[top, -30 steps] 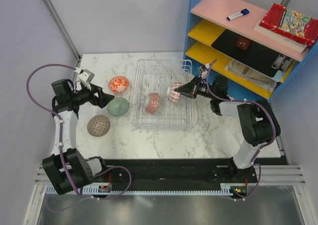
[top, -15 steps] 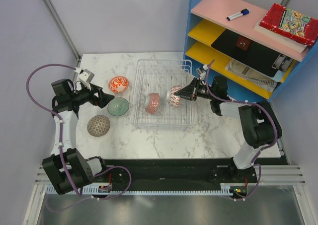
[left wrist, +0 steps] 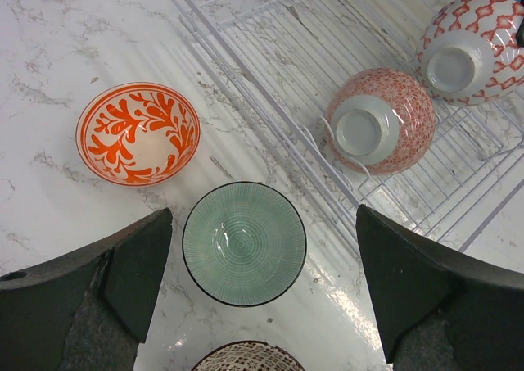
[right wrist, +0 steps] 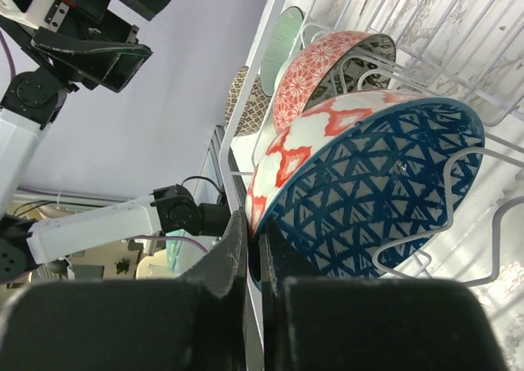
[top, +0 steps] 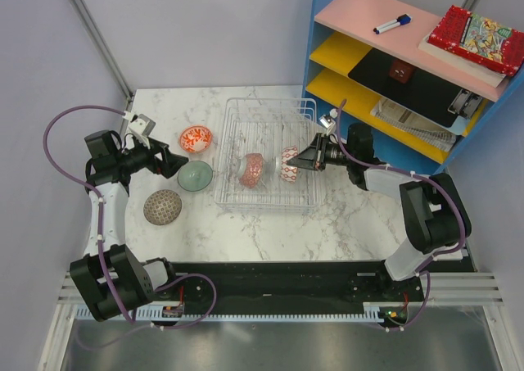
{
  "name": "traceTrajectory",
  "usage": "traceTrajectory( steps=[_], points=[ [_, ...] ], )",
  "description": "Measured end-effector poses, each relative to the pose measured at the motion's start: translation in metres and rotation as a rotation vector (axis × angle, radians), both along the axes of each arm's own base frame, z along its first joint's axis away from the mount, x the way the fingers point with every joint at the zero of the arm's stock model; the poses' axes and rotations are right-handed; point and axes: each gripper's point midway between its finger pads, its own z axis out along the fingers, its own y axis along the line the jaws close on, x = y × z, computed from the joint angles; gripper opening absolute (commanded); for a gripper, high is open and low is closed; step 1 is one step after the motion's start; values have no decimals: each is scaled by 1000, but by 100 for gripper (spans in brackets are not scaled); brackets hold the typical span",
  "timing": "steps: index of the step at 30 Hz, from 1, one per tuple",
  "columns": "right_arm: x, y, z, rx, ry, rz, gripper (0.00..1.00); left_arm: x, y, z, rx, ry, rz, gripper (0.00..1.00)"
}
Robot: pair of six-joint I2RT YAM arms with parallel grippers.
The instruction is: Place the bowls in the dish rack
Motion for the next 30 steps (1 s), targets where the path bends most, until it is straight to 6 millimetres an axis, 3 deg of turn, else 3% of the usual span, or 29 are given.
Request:
traceTrajectory(
  steps=[30],
  points=[
    [16,-7,-20,-130,9,-91,0,0,0,0,0,-1,0,100]
  ],
)
